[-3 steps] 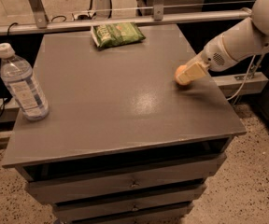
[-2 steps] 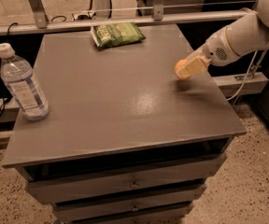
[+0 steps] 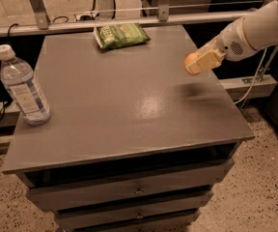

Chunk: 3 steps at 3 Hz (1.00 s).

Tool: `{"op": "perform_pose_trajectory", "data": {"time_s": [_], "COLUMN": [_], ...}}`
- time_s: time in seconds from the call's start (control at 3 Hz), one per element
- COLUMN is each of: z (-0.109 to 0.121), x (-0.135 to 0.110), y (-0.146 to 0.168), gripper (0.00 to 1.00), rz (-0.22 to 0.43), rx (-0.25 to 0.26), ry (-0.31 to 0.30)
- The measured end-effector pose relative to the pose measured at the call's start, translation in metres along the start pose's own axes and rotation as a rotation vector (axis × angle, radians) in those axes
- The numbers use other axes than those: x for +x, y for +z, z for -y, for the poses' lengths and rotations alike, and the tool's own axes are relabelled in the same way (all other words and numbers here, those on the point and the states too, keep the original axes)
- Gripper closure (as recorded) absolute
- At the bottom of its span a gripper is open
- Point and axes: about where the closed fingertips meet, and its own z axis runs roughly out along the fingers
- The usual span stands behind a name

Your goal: Move orange near green jalapeno chip bag

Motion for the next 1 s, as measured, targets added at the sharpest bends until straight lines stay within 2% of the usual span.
{"op": "perform_pose_trajectory", "data": {"time_s": [0.33,0.67,1.0], "z": [0.003,0.015,0.028], "x": [-0.011,-0.048,-0.095], "y": [0.006,0.035,0.066], "gripper": [1.0,1.0,1.0], "rz": [0.054,0.131,0.204], "rx": [0.023,0.036,0.034], "ry": [-0.008,-0.056,-0.119]}}
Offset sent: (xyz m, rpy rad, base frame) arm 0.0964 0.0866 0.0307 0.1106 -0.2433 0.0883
